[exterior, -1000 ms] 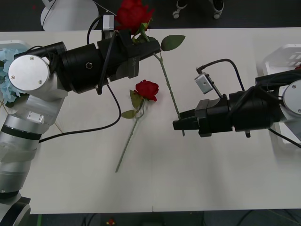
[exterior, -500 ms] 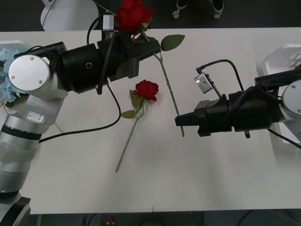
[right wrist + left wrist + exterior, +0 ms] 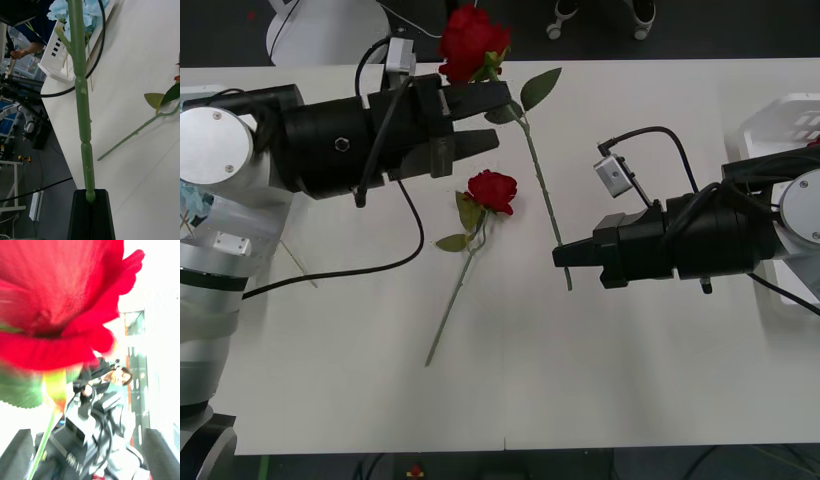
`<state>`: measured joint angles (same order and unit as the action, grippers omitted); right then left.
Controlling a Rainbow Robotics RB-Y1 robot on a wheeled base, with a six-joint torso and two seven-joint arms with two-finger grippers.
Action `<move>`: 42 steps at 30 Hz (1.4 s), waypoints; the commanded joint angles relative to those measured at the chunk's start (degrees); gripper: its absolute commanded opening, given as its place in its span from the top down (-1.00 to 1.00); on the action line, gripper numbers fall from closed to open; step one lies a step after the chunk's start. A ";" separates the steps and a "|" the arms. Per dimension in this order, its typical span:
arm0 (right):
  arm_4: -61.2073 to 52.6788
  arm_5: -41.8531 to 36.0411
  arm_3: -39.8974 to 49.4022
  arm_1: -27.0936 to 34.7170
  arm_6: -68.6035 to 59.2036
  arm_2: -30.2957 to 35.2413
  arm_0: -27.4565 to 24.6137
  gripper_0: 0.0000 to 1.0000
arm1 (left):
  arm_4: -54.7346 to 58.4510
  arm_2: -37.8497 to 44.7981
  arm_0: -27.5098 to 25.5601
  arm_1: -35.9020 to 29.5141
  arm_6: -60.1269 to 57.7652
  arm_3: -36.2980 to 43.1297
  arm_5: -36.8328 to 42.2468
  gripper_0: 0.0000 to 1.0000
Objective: Put the red flowers into the right box and the blue flowers into the left box
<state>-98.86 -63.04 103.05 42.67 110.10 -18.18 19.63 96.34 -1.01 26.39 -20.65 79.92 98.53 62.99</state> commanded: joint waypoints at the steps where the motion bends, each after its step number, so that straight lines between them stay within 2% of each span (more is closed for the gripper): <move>1: 1.48 0.46 2.16 4.00 -5.42 1.56 2.34 1.00 | 2.01 7.60 -2.31 -5.10 -0.02 3.42 7.50 -1.00; 7: 7.54 -1.12 1.81 11.03 -13.50 4.82 2.70 1.00 | 0.43 15.69 -3.80 -8.26 1.29 3.51 16.91 -1.00; 13: 17.04 -11.75 -2.15 15.69 -16.84 14.31 2.70 1.00 | -8.10 18.41 -3.98 -9.23 10.35 2.98 23.32 -1.00; 16: 20.64 -15.62 -5.05 19.20 -16.58 16.77 3.05 1.00 | -14.42 17.54 -3.89 -9.14 16.41 2.98 26.49 -1.00; 22: 27.32 -17.03 -16.30 25.00 -15.88 20.02 3.14 1.00 | -28.22 10.24 -3.89 -7.82 28.10 2.98 26.49 -1.00; 28: 35.05 -16.67 -25.79 28.34 -13.94 21.96 3.14 1.00 | -40.97 1.80 -3.45 -4.66 33.55 3.07 20.95 -1.00; 34: 45.60 -14.21 -31.59 28.96 -12.19 21.87 3.05 1.00 | -52.92 -6.28 -2.40 -0.62 29.16 2.98 17.70 -1.00; 42: 51.66 -12.46 -39.06 26.58 -11.22 18.00 3.05 1.00 | -66.81 -15.42 0.24 5.80 15.97 2.54 16.91 -1.00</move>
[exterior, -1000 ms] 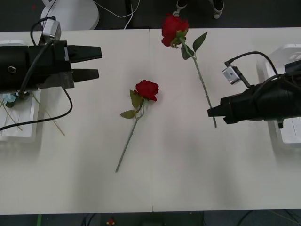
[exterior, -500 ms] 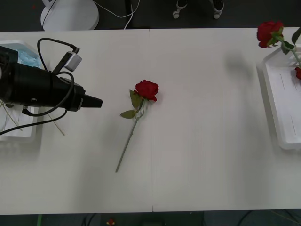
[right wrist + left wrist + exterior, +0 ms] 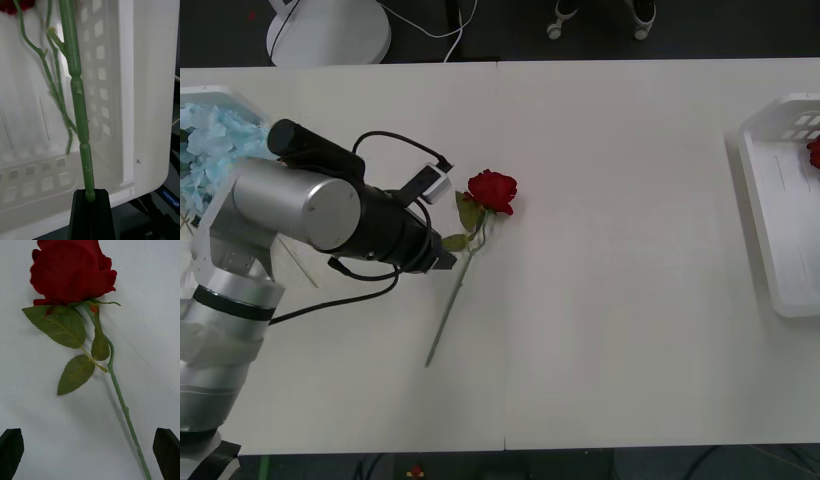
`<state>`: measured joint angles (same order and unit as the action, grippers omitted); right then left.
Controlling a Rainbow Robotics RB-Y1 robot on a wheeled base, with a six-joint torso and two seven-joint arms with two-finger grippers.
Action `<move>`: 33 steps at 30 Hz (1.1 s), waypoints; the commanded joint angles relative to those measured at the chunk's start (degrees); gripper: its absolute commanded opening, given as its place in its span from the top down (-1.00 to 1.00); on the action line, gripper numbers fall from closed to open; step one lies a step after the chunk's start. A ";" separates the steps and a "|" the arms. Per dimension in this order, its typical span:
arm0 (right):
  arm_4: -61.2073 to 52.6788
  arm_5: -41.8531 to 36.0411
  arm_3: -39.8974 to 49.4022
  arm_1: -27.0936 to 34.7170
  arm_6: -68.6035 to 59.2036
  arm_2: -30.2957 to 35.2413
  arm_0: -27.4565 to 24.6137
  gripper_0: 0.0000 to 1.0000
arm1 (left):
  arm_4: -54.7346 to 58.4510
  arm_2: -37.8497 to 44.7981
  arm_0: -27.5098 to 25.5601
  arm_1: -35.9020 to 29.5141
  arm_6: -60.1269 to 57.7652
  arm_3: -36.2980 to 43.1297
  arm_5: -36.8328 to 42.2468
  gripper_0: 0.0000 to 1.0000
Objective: Put the red flowers into the right box and the blue flowers into the left box
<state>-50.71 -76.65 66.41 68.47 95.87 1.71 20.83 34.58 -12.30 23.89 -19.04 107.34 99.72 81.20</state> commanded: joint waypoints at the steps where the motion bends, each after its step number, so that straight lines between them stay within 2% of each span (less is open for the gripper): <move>1: 4.31 1.24 -3.04 0.35 3.01 -2.76 1.84 1.00 | -6.37 -5.19 3.09 4.80 -13.13 0.74 -1.65 -1.00; 6: 4.83 1.68 -4.53 -0.97 2.75 -6.54 1.84 1.00 | -9.62 -8.27 4.58 7.27 -17.78 -3.66 -6.66 -1.00; 12: 5.89 1.85 -4.71 -2.99 2.75 -6.80 1.93 0.99 | -12.17 -10.20 7.48 9.29 -21.21 -11.04 -12.11 -1.00; 13: 5.80 1.85 -4.79 -3.08 2.57 -6.80 1.84 0.68 | -12.26 -10.20 8.10 9.37 -21.21 -12.36 -12.82 -1.00; 15: 5.80 2.12 -4.71 -3.08 2.57 -6.80 1.84 0.23 | -12.43 -10.29 8.98 9.64 -21.30 -14.12 -14.13 -1.00; 19: 4.48 2.56 -4.79 -3.08 2.75 -6.36 2.19 -0.37 | -12.43 -10.29 10.82 9.99 -21.56 -17.63 -15.63 -1.00; 22: 3.43 2.38 -4.79 -3.08 3.10 -5.57 3.07 -0.60 | -12.17 -10.29 12.05 10.08 -21.56 -19.83 -15.80 -0.87; 27: 2.28 1.50 -4.79 -2.20 4.68 -2.94 5.53 -0.92 | -12.08 -10.29 12.32 10.17 -21.04 -21.76 -17.30 -0.79; 32: -1.94 -1.49 -4.71 -1.76 12.24 3.04 7.12 -1.00 | -12.43 -10.82 12.32 10.17 -20.86 -22.20 -17.30 -0.48; 33: -3.08 -2.45 -4.62 -1.76 14.00 3.92 7.55 -1.00 | -12.52 -10.91 12.32 10.17 -20.95 -22.20 -17.39 -0.35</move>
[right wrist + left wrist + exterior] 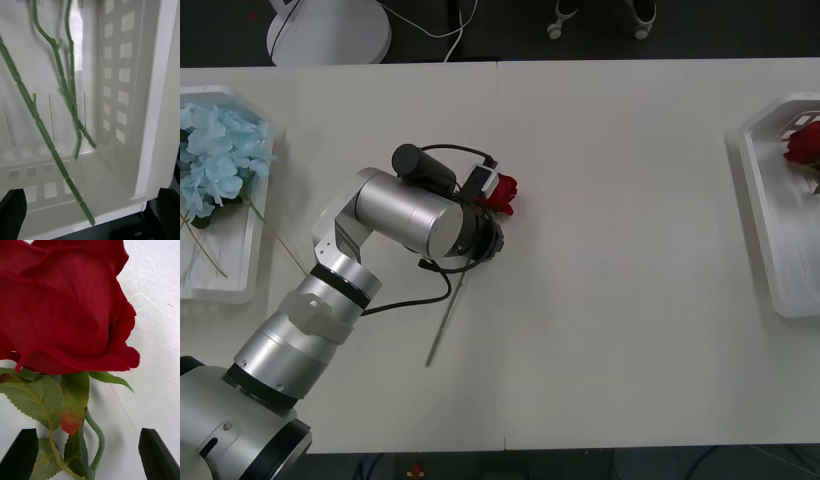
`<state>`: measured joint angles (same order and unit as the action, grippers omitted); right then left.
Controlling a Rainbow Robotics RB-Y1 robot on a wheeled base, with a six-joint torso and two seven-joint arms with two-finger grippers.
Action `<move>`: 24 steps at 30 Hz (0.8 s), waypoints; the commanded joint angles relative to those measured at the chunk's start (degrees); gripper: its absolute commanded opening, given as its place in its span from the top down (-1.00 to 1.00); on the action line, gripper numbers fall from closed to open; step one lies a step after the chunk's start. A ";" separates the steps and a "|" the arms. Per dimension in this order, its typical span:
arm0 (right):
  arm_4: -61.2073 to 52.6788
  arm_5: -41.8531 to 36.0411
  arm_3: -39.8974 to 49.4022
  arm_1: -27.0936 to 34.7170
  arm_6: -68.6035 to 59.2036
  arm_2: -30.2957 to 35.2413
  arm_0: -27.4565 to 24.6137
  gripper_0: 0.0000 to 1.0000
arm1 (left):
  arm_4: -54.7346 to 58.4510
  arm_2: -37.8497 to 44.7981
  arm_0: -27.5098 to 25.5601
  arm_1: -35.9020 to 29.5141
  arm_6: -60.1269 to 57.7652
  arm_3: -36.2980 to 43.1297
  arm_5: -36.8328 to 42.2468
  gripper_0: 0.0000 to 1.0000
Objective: Put the red flowers into the right box and the blue flowers into the left box
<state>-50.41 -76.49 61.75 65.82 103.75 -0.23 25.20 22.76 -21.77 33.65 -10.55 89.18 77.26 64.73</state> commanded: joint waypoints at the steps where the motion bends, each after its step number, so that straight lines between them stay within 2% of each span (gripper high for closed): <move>1: -4.52 -2.97 0.47 0.89 7.69 6.21 3.54 -1.00 | -0.69 -1.43 2.56 1.67 -2.70 0.17 -0.83 -0.20; 2: -5.84 -3.05 1.35 0.98 9.45 6.47 3.63 -1.00 | -0.69 -1.43 2.48 1.67 -2.61 0.08 -0.83 0.00; 4: -7.60 -3.14 3.29 0.98 11.65 6.47 3.80 -1.00 | -0.78 -1.43 2.56 1.67 -2.52 0.08 -0.83 0.15; 11: -17.62 -7.62 12.60 -0.87 18.86 6.03 3.72 -1.00 | -1.49 -1.43 2.39 1.59 -2.00 -0.35 -0.83 0.18; 12: -20.43 -8.77 14.10 -1.04 20.09 5.94 3.72 -1.00 | -1.57 -1.35 2.48 1.67 -1.82 -0.71 -0.83 0.34; 13: -21.92 -9.29 14.45 -1.13 20.44 5.77 3.72 -1.00 | -1.66 -1.43 2.48 1.67 -1.65 -0.97 -0.92 0.41; 15: -28.34 -11.14 15.68 -1.04 22.28 5.59 3.80 -1.00 | -1.84 -1.43 2.39 1.67 -1.29 -1.76 -1.97 0.87; 16: -30.80 -11.75 16.03 -1.13 23.16 5.59 3.80 -1.00 | -1.93 -1.43 2.48 1.67 -1.12 -2.11 -2.32 1.00; 24: -44.07 -13.25 17.70 -2.89 27.38 4.36 3.72 -1.00 | -1.31 -1.43 2.48 1.67 -1.03 -2.38 -4.61 1.00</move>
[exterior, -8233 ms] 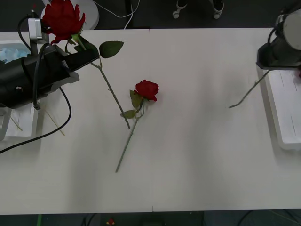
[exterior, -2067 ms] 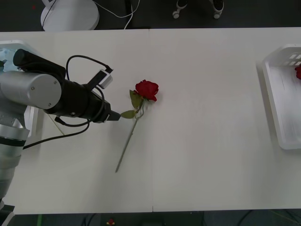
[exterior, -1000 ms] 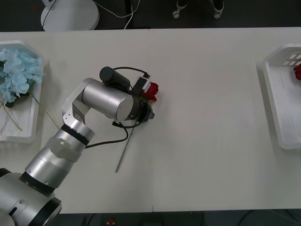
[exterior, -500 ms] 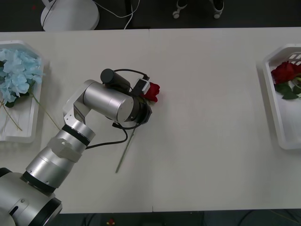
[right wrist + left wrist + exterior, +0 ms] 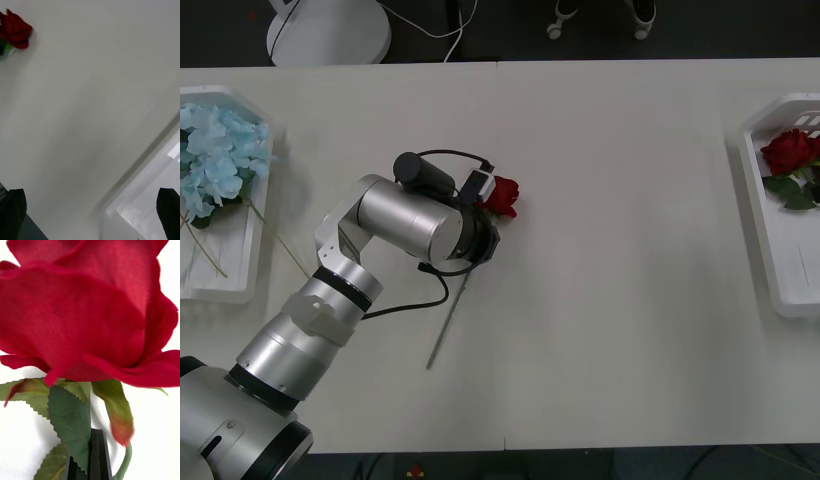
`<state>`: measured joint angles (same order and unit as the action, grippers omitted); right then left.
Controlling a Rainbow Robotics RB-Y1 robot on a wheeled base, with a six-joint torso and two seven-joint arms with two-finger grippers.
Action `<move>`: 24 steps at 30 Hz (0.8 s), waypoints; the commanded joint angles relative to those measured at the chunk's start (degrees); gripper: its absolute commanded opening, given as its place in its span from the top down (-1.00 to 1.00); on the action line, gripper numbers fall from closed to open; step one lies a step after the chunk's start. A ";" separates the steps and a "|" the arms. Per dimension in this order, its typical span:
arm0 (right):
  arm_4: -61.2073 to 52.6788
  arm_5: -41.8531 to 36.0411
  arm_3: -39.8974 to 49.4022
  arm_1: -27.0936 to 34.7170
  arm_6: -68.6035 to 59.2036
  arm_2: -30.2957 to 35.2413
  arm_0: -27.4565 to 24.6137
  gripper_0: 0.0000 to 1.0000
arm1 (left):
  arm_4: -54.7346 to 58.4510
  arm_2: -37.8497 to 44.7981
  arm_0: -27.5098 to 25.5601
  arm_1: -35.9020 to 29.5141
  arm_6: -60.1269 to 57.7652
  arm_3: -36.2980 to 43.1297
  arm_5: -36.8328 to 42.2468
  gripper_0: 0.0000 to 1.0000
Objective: Put the red flowers into the right box and the blue flowers into the left box
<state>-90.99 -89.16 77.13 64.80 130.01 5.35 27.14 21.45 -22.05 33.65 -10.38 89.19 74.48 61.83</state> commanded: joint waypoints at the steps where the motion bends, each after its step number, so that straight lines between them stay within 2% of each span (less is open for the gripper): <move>1: -4.63 -0.23 2.94 -2.31 1.12 -1.57 1.60 -1.00 | 0.09 -1.15 2.38 1.41 -1.12 0.49 -1.97 1.00; 8: -6.83 3.11 11.73 -3.81 1.56 -2.28 -0.33 -1.00 | 0.61 -0.36 2.38 1.24 -1.74 0.93 -2.24 0.99; 9: -7.00 3.82 12.96 -4.07 1.65 -2.19 -0.68 -1.00 | 0.61 -0.18 2.29 1.15 -1.65 1.11 -2.24 0.69; 10: -7.18 4.78 14.72 -4.33 1.83 -2.19 -1.21 -1.00 | 0.61 -0.01 2.29 0.97 -1.65 1.55 -1.89 0.06; 12: -7.27 6.45 17.18 -4.68 2.18 -2.19 -2.27 -1.00 | 0.79 0.52 2.29 0.53 -1.47 2.51 -0.57 -0.45; 13: -7.36 7.77 18.58 -5.21 2.44 -2.10 -2.88 -1.00 | 1.05 0.96 2.29 0.27 -1.30 3.48 0.84 -0.61; 18: -10.70 11.11 20.43 -6.44 3.06 -1.66 -5.43 -1.00 | 2.02 2.63 2.29 -0.61 -1.21 9.37 9.28 -0.92; 24: -11.31 9.62 20.17 -6.88 3.76 -1.66 -5.61 -1.00 | 3.34 3.51 2.38 -0.70 -2.26 14.11 16.66 -1.00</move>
<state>-101.35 -78.68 96.23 59.03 131.49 3.06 21.91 23.92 -20.02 33.66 -10.42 89.19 85.15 76.80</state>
